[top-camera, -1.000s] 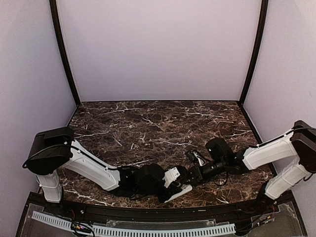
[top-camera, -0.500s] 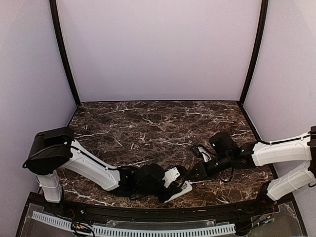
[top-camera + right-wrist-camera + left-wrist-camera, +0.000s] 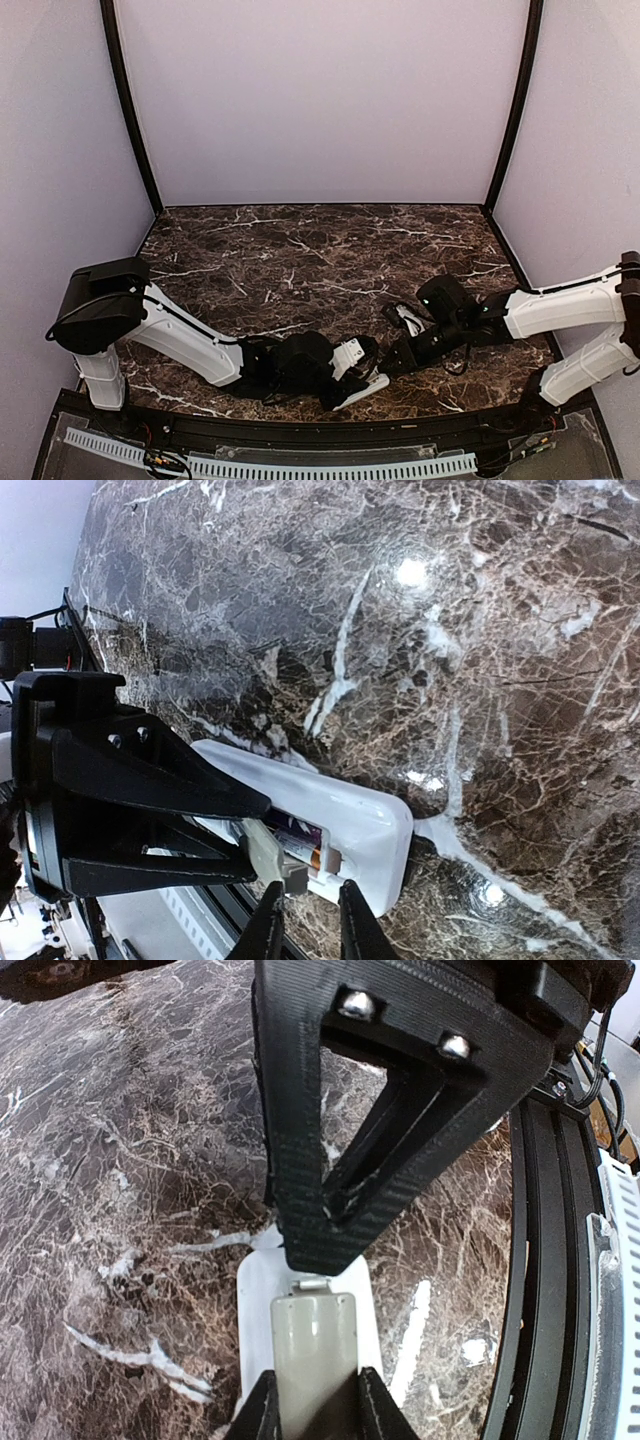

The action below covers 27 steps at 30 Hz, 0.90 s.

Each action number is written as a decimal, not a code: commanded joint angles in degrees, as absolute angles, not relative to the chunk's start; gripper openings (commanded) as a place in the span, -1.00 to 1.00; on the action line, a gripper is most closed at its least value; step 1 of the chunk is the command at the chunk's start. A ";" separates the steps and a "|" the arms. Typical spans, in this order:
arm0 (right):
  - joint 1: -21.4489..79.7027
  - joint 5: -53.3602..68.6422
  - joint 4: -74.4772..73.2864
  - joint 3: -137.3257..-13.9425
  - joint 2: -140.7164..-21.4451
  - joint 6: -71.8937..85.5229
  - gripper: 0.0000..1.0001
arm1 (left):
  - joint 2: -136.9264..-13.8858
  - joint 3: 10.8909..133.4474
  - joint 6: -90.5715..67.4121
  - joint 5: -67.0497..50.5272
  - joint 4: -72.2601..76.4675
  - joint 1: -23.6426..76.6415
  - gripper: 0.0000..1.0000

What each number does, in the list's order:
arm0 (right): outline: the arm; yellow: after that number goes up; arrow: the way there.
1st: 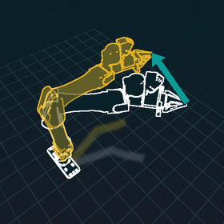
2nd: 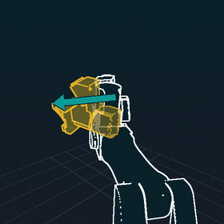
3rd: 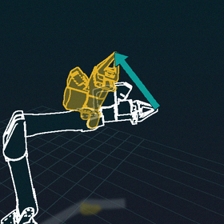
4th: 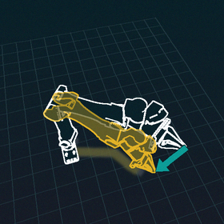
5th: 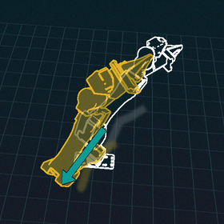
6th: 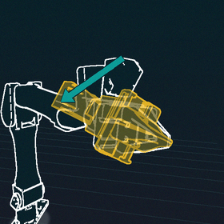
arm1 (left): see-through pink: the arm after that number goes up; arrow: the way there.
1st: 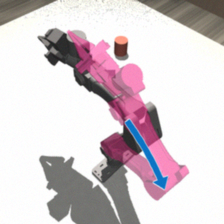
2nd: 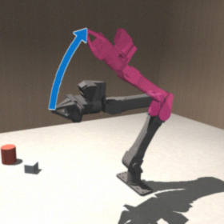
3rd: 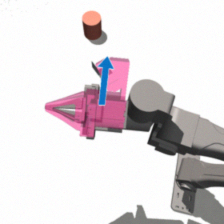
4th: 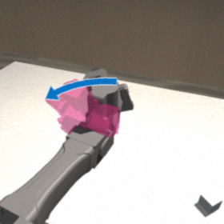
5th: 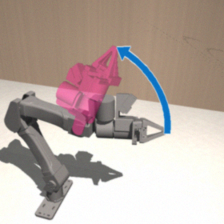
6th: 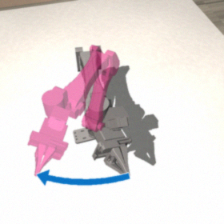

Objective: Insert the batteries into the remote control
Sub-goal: Load the battery cover onto the remote control without the battery cover.

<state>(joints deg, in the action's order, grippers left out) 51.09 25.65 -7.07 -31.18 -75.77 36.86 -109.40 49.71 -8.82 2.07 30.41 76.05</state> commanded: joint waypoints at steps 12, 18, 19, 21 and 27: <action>52.21 25.66 -5.74 -33.08 -75.79 35.89 -0.84 | -109.91 47.11 -9.04 0.53 21.02 76.46 -0.92; 52.41 25.92 -5.15 -33.31 -76.64 35.94 -0.86 | -109.89 47.02 -9.02 0.59 20.92 76.46 -0.92; 52.46 26.04 -5.09 -33.33 -76.88 35.98 -0.87 | -109.91 47.02 -8.99 0.61 20.92 76.46 -0.92; 52.55 26.19 -4.66 -33.28 -77.56 36.16 -0.88 | -110.00 47.02 -8.97 0.65 20.92 76.46 -0.92; 52.87 26.54 -4.05 -32.98 -78.85 36.55 -0.91 | -110.04 46.94 -9.05 0.69 20.92 76.46 -0.91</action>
<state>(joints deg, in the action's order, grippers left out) 52.10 26.13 -5.65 -32.14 -77.93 36.49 -109.40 49.71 -8.82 2.07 30.39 76.05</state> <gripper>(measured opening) 0.053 0.228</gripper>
